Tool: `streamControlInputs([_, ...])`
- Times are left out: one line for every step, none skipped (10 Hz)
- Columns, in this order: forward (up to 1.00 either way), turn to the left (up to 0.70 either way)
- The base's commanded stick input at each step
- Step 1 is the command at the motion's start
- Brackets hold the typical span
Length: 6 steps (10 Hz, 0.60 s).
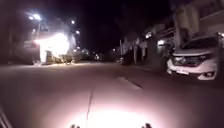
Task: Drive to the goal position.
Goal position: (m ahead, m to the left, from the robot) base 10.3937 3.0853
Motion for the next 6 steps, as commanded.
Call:
streamControlInputs([0.70, 0.00])
streamControlInputs([0.70, 0.00])
streamControlInputs([0.70, 0.00])
streamControlInputs([0.70, 0.00])
streamControlInputs([0.70, 0.00])
streamControlInputs([0.70, 0.00])
